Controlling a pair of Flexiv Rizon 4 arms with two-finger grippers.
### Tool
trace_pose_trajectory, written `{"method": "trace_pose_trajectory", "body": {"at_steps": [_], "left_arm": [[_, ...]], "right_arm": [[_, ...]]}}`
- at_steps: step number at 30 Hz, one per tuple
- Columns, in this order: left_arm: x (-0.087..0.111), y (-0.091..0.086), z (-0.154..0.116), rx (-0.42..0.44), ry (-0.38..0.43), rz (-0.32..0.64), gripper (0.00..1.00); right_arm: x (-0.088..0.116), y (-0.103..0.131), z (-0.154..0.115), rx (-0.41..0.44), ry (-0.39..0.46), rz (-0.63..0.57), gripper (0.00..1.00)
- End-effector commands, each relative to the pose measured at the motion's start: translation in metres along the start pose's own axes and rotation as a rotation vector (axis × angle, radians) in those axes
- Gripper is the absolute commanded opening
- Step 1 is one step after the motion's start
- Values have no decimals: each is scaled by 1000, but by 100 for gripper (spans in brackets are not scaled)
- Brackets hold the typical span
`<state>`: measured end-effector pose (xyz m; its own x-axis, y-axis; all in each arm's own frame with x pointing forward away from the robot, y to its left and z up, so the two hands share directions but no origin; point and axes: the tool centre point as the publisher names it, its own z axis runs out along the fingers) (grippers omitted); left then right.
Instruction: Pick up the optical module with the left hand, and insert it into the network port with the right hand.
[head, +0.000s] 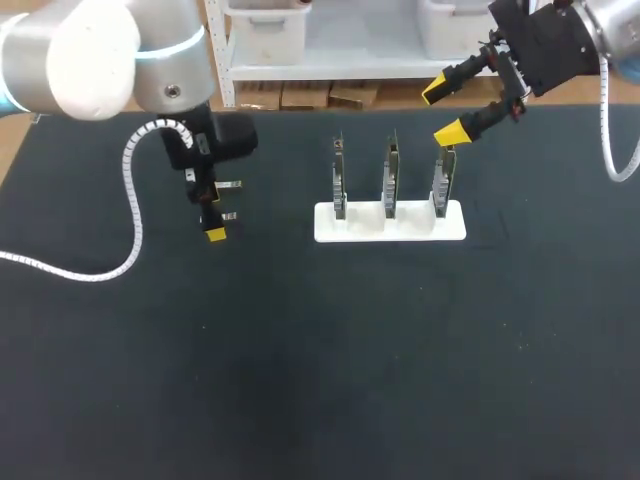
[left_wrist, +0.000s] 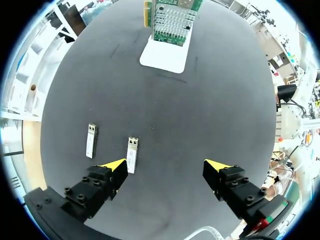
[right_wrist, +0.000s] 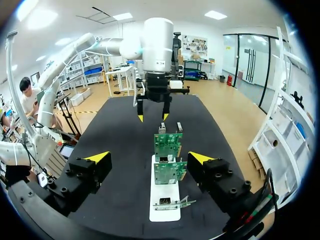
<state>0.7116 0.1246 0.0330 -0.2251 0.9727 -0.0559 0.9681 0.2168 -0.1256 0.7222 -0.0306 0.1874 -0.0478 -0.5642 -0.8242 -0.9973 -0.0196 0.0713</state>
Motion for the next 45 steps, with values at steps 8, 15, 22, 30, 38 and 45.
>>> {"method": "trace_pose_trajectory", "body": {"at_steps": [8, 15, 22, 30, 38, 45], "left_arm": [[-6, 0, -13, -100, 72, 33, 100], [-7, 7, -12, -130, 93, 56, 100], [-4, -2, -12, -114, 73, 38, 100], [2, -10, 3, -77, 65, 24, 100], [6, -2, 20, -73, 75, 43, 100], [6, 7, 23, -75, 82, 49, 100]], "right_arm": [[0, 1, 0, 2, 1, 1, 100], [0, 1, 0, 2, 1, 1, 100], [0, 1, 0, 2, 1, 1, 100], [0, 1, 0, 2, 1, 1, 100], [0, 1, 0, 2, 1, 1, 100], [0, 1, 0, 2, 1, 1, 100]]}}
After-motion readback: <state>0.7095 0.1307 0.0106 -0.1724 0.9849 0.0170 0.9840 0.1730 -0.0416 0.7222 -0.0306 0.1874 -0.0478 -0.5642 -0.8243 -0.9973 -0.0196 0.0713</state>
